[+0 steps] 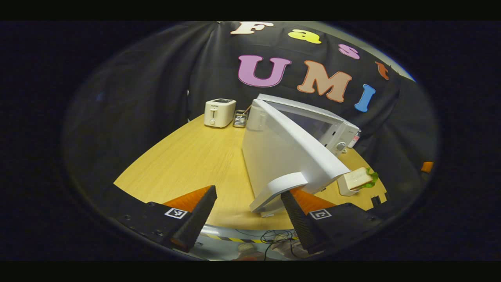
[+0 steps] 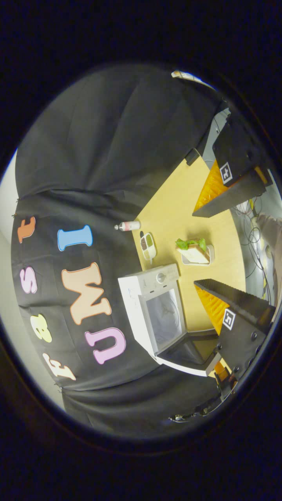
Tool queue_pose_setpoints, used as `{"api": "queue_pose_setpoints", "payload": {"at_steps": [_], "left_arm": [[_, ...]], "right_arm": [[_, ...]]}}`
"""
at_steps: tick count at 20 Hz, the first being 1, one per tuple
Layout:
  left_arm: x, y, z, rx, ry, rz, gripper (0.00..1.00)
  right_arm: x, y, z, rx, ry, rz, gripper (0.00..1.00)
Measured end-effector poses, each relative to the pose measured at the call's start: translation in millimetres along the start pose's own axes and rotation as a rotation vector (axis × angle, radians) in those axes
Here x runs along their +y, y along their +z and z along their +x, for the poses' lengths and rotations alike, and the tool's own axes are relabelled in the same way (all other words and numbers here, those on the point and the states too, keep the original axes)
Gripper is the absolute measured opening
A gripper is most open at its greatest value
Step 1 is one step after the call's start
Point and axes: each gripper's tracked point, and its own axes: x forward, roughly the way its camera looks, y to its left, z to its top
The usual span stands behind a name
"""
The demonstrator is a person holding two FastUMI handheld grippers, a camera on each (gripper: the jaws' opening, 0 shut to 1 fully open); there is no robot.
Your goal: Open the microwave oven with the left hand, put the food in, and close the microwave oven.
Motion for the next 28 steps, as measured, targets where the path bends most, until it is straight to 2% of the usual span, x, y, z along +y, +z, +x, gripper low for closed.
{"api": "queue_pose_setpoints", "payload": {"at_steps": [3,4,7,8,9,12,13,15,19,23,28], "left_arm": [[37.1,4.8,-7.1,-0.012,0.054,0.041,0.96],[47.6,7.1,-10.1,-0.017,0.068,0.043,0.96],[75.0,11.6,-20.8,-0.027,0.12,0.032,0.96],[82.0,13.6,-24.3,-0.032,0.138,0.029,0.96],[88.4,16.7,-29.3,-0.041,0.159,0.024,0.96],[103.6,34.8,-48.1,-0.091,0.232,-0.019,0.96],[107.3,42.5,-54.8,-0.116,0.261,-0.037,0.96],[114.8,59.0,-65.3,-0.17,0.324,-0.055,0.96],[109.3,93.2,-80.5,-0.263,0.439,-0.05,0.95],[78.8,104.6,-76.4,-0.283,0.47,-0.058,0.95],[52.8,118.4,-60.7,-0.285,0.49,-0.079,0.95]], "right_arm": [[8.0,-5.6,-7.2,0.001,0.0,-0.009,0.99],[10.4,-7.4,-7.6,0.002,-0.001,-0.01,0.92],[15.6,-8.9,-9.4,0.01,-0.004,-0.013,0.92],[16.6,-9.2,-8.0,0.015,-0.004,-0.015,0.99],[17.6,-8.2,-4.8,0.022,-0.003,-0.018,0.92],[16.7,-8.4,10.4,0.053,-0.006,-0.036,0.91],[17.0,-8.7,17.4,0.068,-0.005,-0.041,0.99],[18.3,-9.6,34.2,0.101,0.003,-0.047,0.99],[19.3,-18.9,83.2,0.21,0.036,-0.054,0.99],[11.5,-37.0,135.0,0.365,0.061,-0.05,0.99],[-1.7,-67.1,188.5,0.576,0.1,0.043,0.98]]}}
